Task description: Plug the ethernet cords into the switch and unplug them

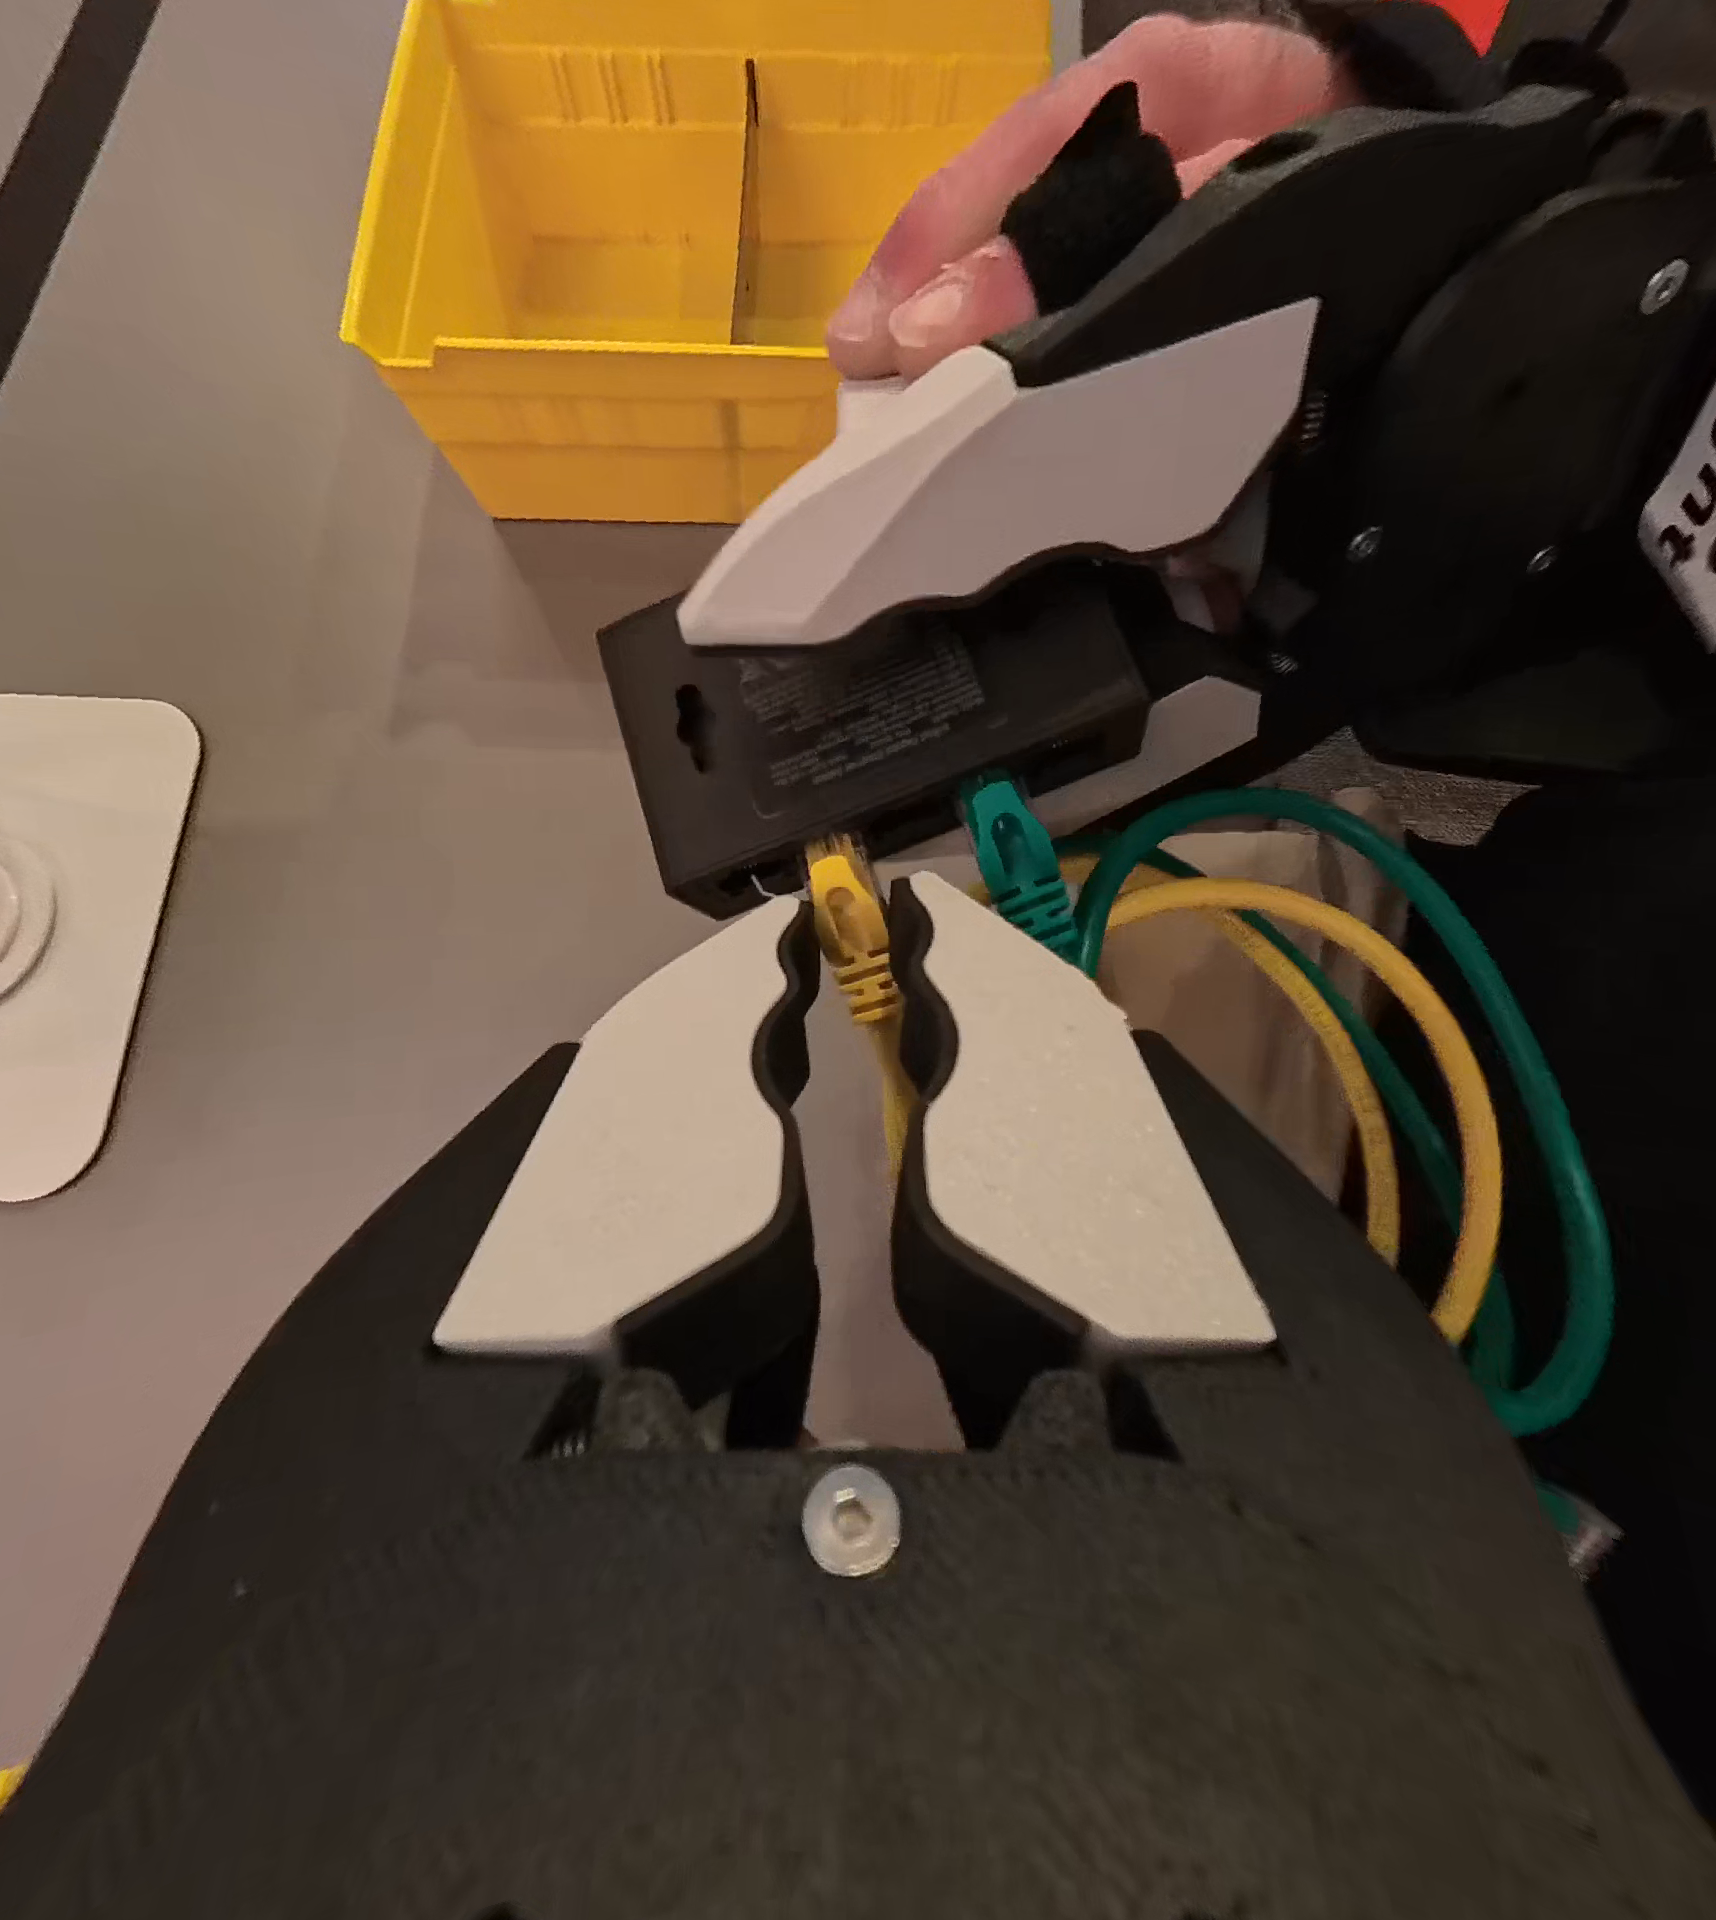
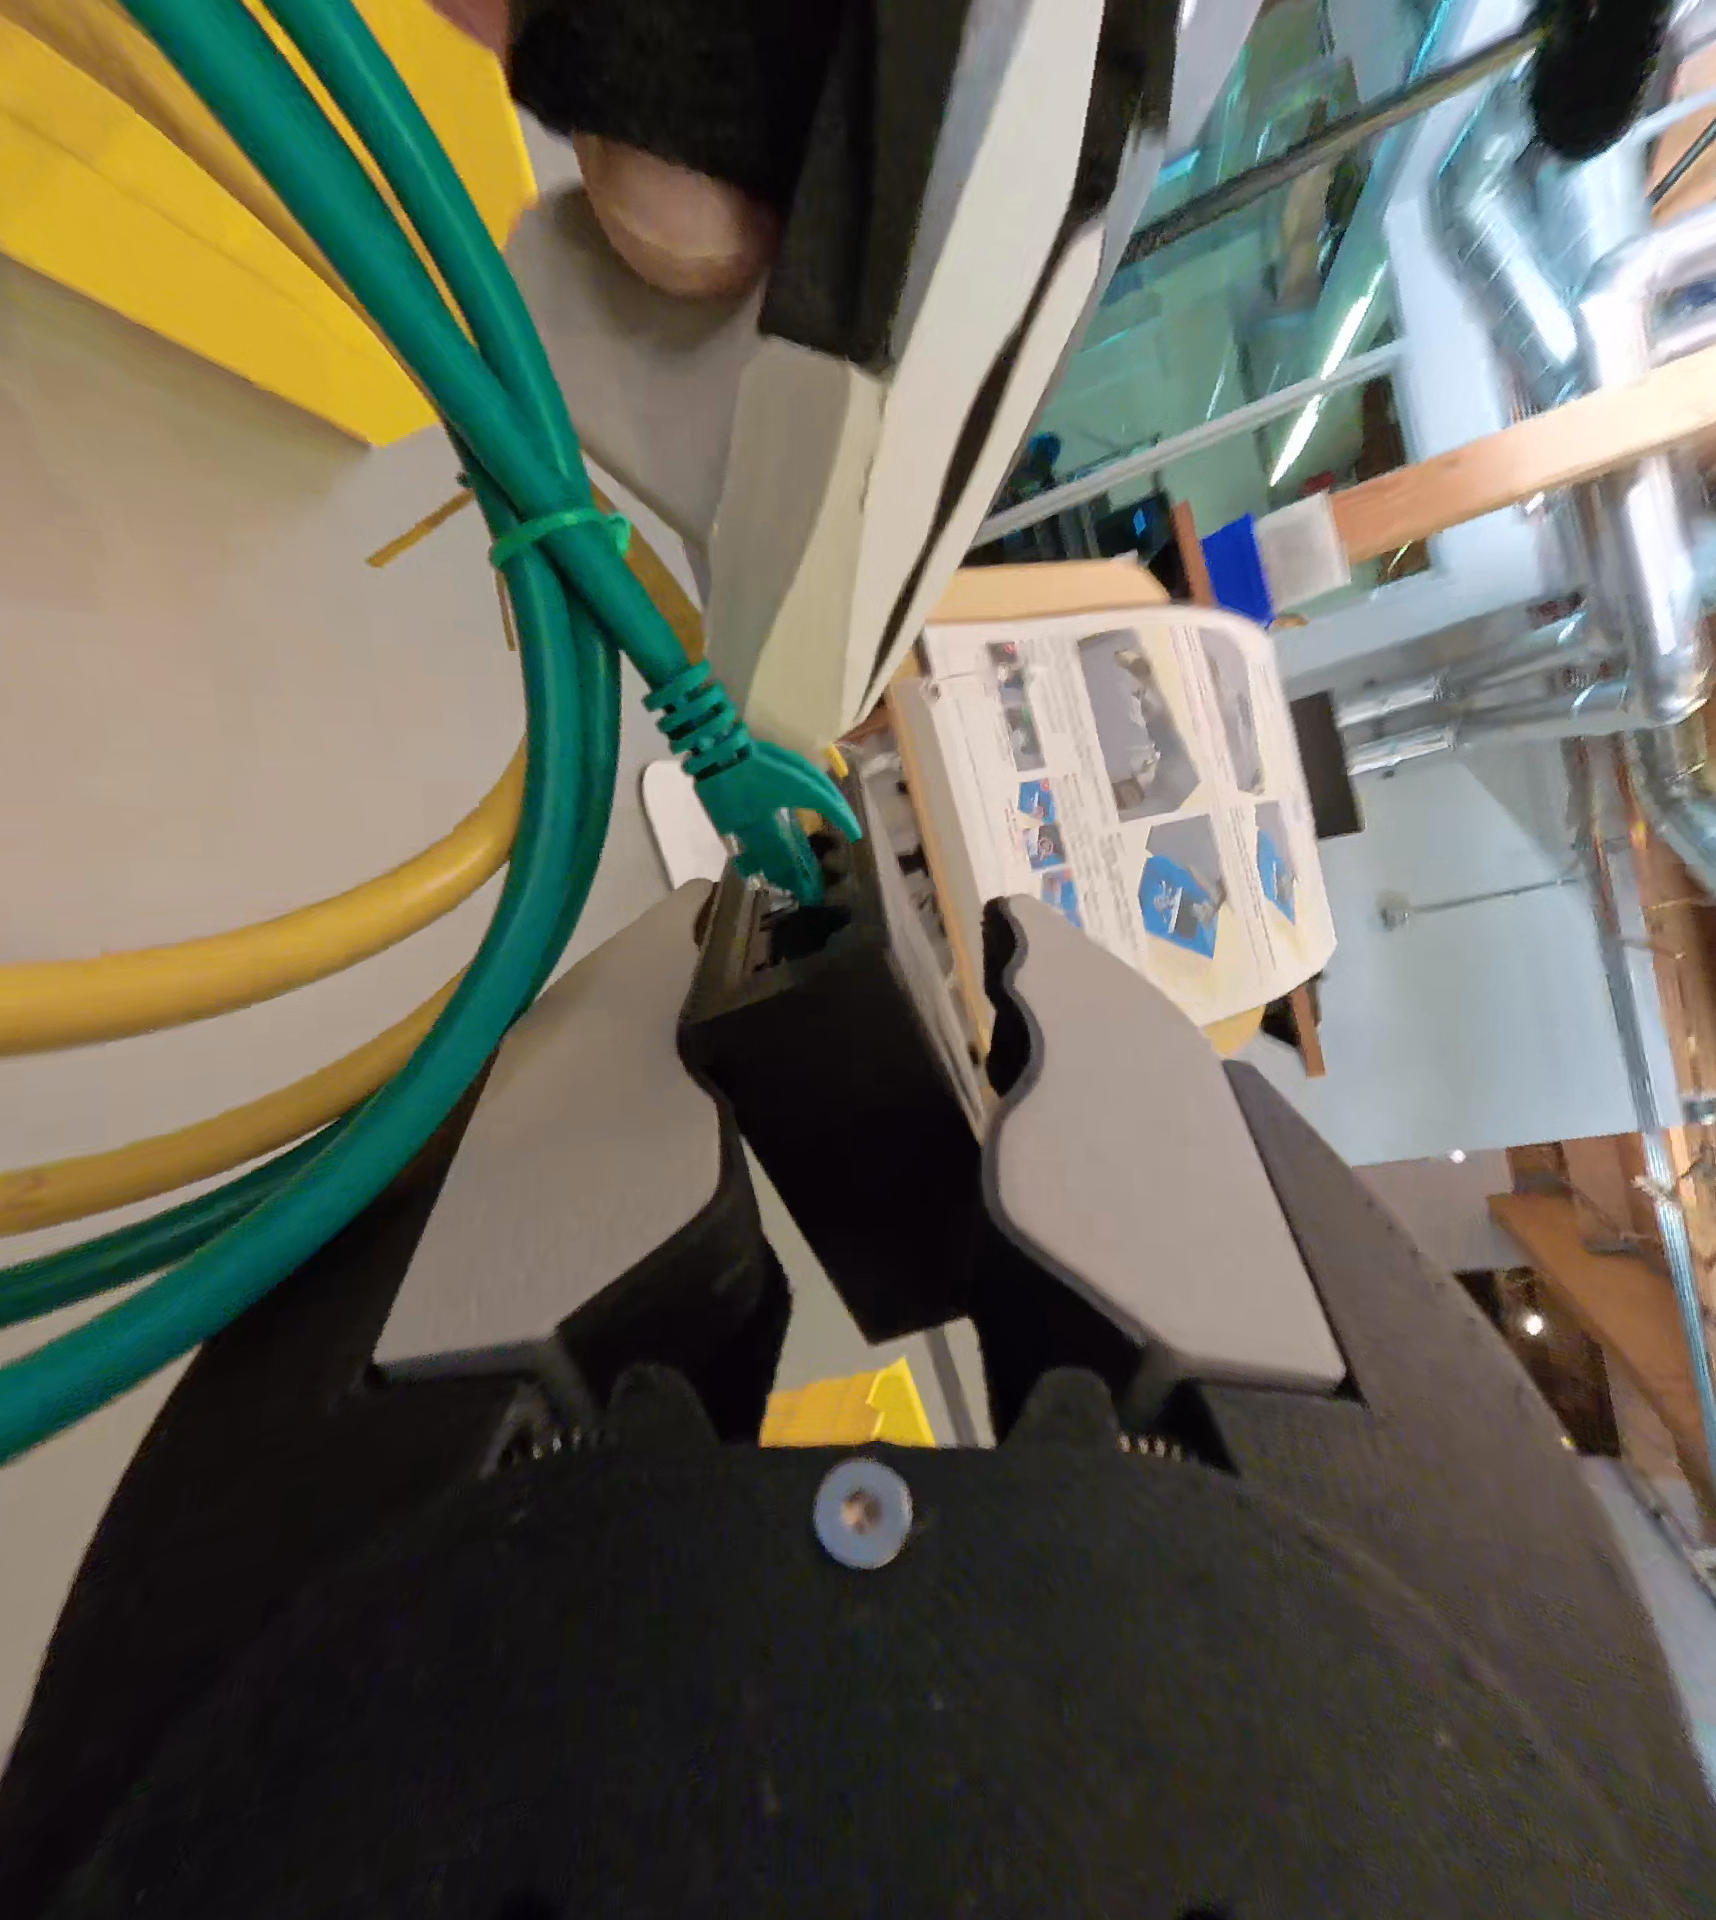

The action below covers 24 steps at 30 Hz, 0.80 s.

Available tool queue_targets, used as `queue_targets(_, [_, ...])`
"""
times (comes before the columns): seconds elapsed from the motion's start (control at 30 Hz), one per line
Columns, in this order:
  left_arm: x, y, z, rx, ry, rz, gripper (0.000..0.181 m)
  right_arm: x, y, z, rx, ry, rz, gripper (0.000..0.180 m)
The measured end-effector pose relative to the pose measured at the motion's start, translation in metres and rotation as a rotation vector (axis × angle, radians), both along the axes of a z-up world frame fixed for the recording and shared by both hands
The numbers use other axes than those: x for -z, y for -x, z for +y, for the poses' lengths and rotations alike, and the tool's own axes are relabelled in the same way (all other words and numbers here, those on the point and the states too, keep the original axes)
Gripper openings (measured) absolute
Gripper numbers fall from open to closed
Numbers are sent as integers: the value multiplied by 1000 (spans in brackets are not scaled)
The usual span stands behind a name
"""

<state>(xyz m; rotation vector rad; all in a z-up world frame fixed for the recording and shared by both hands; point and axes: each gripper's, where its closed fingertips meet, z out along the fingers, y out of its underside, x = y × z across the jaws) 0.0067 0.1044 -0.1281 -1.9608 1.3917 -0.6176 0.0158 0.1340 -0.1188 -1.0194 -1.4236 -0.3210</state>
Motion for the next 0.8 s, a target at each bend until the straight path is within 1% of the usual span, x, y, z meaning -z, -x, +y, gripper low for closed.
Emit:
queue_targets(0.13, [-1,0,2,-14,-20,15,13,8,-6,7,38,79,-33,43])
queue_targets(0.2, [3,-1,2,-12,-16,33,13,14,-5,6,10,69,-80,36])
queue_targets(0.27, [4,-4,-1,-1,12,13,13,14,-5,1,-43,57,-55,36])
queue_targets(0.33, [4,-7,2,-1,29,-10,12,13,-5,0,-58,44,-44,37])
queue_targets(0.4, [3,-9,1,26,47,-22,12,11,-3,-6,-102,50,-27,30])
queue_targets(0.47, [3,-11,3,30,61,-23,12,11,-3,-5,-122,87,3,29])
queue_targets(0.57, [7,-13,6,60,93,-48,12,14,-2,-6,-134,116,-3,29])
queue_targets(0.67, [9,-17,2,105,120,-88,11,14,1,-15,-181,138,-7,28])
queue_targets(0.73, [8,-18,5,95,135,-132,11,13,2,-15,-183,150,-4,29])
queue_targets(0.8, [10,-16,5,101,123,-128,11,15,2,-15,-190,152,-13,29])
